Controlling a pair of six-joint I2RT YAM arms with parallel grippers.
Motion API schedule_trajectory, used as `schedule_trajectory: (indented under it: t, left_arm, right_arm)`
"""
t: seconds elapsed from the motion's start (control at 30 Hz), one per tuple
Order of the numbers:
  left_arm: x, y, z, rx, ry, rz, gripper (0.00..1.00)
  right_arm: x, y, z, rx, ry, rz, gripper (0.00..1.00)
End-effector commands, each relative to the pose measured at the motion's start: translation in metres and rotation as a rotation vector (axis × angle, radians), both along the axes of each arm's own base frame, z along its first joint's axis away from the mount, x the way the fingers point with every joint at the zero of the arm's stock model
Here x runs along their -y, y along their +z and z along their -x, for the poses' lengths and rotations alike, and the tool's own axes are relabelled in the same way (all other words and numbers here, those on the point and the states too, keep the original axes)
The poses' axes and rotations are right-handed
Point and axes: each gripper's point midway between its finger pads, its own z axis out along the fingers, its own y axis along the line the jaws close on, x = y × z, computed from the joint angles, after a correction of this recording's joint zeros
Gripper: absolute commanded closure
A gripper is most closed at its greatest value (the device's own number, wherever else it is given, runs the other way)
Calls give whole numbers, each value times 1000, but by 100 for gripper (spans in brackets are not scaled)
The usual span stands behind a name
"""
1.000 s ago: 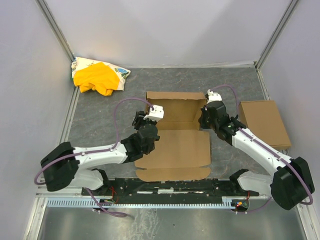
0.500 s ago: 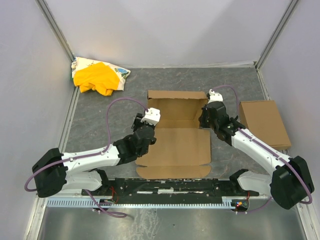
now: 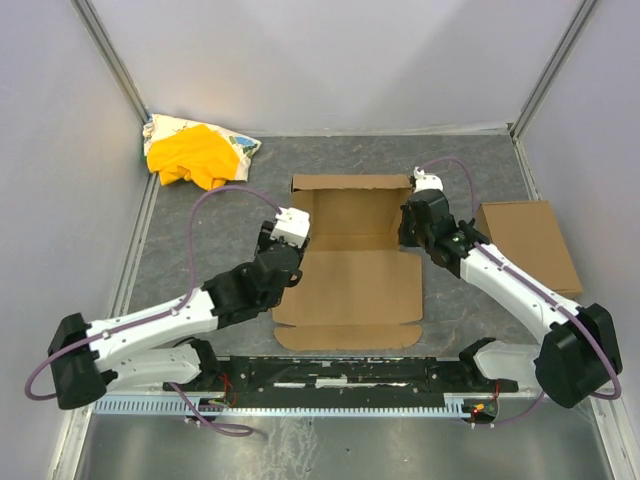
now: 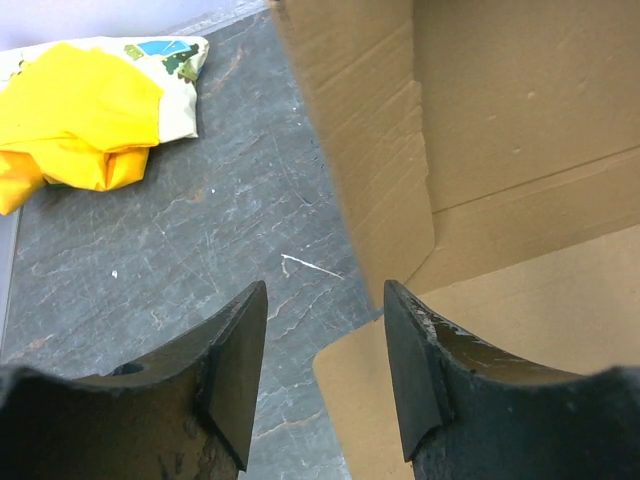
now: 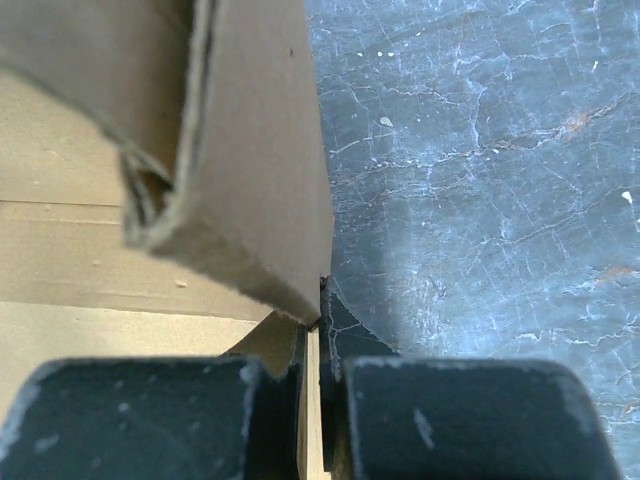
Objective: Fold the paper box
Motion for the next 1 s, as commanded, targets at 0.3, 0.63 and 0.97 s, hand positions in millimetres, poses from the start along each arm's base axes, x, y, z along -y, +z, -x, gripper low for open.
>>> schedule_trajectory:
  t: [0.3, 0.63, 0.97]
  left_arm:
    - [-48, 75, 22, 80, 82, 216, 45]
    - [-50, 70, 25, 52, 76, 187, 43]
    - [-60, 84, 27, 75, 83, 185, 42]
  right_arm:
    - [-6, 40, -4, -163, 171, 172, 98]
    - [-38, 20, -6, -491, 385, 144, 96]
    - [-48, 4, -42, -555, 438, 217, 61]
